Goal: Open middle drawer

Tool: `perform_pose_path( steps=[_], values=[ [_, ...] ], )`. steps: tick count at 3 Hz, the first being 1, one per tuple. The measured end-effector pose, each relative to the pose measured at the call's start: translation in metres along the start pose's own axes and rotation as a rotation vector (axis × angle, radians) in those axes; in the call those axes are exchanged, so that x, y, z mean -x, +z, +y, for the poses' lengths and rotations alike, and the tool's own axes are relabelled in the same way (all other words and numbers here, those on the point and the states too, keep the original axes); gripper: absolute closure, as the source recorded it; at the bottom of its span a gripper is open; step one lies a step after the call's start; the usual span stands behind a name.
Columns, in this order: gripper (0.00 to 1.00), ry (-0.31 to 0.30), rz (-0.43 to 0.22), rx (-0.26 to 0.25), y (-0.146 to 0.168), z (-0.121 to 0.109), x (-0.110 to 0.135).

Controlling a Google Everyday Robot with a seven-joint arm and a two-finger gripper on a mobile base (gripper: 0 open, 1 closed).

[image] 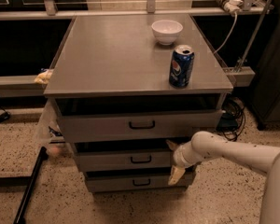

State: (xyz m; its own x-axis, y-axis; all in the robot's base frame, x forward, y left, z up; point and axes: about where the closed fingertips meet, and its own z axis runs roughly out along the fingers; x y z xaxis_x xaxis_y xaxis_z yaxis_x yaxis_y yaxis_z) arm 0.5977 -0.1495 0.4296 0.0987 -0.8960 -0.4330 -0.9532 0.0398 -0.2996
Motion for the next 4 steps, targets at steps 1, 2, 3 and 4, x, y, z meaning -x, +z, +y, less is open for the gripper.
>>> perform_pose_path(
  steps=[1,2,3,4],
  values=[
    [0.0,0.0,0.0,-0.001,0.0,-0.001,0.0],
    [0.0,0.02,0.015,0.051,0.003,0.003,0.002],
    [0.0,0.063,0.042,0.105,0.006,0.008,-0.005],
    [0.0,0.096,0.066,0.147,0.005,0.015,-0.012]
  ],
)
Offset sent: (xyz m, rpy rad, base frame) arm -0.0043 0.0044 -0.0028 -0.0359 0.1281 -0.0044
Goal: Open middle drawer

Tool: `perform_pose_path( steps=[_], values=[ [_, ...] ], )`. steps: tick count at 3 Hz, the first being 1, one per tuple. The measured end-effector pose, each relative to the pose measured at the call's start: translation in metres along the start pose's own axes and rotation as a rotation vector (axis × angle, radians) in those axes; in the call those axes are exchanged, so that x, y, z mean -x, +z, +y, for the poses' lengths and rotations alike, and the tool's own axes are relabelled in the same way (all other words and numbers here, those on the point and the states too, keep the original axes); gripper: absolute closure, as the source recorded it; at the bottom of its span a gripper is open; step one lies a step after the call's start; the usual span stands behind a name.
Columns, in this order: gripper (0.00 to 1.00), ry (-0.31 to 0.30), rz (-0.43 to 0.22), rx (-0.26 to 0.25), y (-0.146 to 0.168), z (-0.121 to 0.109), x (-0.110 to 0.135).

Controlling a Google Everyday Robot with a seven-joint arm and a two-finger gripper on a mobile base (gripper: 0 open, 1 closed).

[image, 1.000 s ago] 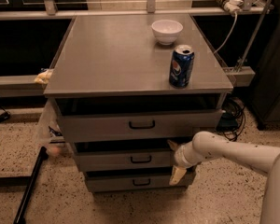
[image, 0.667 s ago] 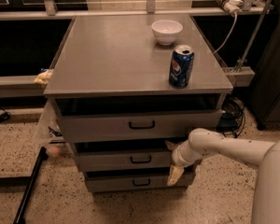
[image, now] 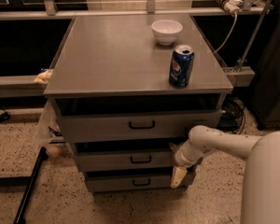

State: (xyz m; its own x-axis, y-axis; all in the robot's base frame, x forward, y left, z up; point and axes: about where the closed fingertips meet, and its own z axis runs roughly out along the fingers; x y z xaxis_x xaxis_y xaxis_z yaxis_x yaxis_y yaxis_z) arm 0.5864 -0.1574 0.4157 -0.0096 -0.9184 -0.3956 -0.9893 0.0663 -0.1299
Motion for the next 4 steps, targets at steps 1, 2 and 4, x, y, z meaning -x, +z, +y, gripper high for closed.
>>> perform_pose_path(
  steps=[1,2,4],
  values=[
    [0.0,0.035,0.019,0.044,-0.002,0.012,-0.009],
    [0.0,0.051,0.03,0.081,-0.01,0.031,-0.013],
    [0.0,0.071,0.043,0.166,-0.04,0.089,-0.011]
  ],
)
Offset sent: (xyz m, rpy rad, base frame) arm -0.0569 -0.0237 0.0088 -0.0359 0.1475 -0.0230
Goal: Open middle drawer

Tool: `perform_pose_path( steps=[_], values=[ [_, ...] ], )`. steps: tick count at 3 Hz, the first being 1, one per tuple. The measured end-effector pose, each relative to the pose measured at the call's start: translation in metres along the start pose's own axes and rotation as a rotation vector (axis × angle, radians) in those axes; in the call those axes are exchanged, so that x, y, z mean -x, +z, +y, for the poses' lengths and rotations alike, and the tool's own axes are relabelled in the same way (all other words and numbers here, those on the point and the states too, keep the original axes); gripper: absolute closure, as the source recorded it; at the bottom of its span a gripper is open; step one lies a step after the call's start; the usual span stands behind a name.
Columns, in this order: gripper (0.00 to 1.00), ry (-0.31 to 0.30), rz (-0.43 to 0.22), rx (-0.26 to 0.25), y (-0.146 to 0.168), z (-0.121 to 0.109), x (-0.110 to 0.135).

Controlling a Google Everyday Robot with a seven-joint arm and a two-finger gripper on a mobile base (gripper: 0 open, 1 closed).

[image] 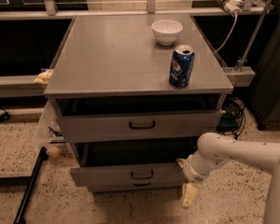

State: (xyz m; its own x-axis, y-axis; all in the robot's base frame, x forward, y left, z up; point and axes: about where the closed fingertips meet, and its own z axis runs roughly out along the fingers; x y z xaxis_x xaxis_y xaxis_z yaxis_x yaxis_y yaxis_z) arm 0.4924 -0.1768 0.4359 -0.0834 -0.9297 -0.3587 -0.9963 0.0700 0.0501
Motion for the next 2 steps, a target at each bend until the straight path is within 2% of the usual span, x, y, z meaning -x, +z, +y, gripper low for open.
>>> perform_pose_path(
  steps=[2],
  values=[
    [0.0,0.058,-0.012,0.08,-0.004,0.059,-0.009]
  ],
)
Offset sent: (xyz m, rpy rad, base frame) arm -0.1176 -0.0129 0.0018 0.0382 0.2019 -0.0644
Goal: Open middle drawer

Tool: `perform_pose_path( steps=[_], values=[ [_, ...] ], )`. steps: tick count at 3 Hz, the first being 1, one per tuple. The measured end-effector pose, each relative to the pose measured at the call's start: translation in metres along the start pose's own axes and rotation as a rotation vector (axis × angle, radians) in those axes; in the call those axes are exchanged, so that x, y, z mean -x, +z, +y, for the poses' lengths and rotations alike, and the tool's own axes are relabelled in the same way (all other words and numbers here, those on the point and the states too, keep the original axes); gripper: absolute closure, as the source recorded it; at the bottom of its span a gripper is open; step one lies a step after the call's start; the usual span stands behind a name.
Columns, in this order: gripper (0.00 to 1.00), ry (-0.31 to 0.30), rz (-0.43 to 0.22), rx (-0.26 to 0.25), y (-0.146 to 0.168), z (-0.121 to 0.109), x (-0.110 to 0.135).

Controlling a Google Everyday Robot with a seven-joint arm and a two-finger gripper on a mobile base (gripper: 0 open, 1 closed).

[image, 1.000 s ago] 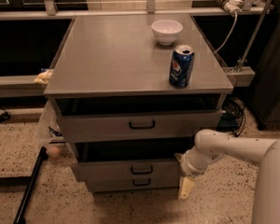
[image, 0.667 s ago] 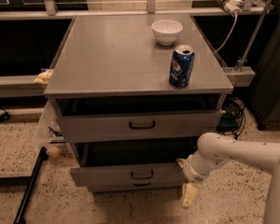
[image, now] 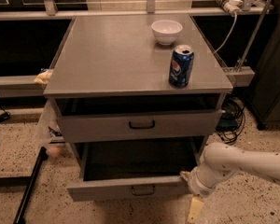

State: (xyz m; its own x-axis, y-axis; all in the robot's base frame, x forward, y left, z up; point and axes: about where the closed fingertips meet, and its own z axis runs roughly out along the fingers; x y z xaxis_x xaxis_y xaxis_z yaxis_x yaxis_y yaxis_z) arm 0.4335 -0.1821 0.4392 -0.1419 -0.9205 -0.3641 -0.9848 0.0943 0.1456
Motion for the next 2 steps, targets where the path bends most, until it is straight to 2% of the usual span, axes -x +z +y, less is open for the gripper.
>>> perform_pose_path(
  steps=[1,2],
  values=[
    [0.0,0.049,0.002,0.056,-0.0033,0.0372,-0.0079],
    [0.0,0.049,0.003,0.062,-0.0019,0.0403,-0.0087]
  ],
)
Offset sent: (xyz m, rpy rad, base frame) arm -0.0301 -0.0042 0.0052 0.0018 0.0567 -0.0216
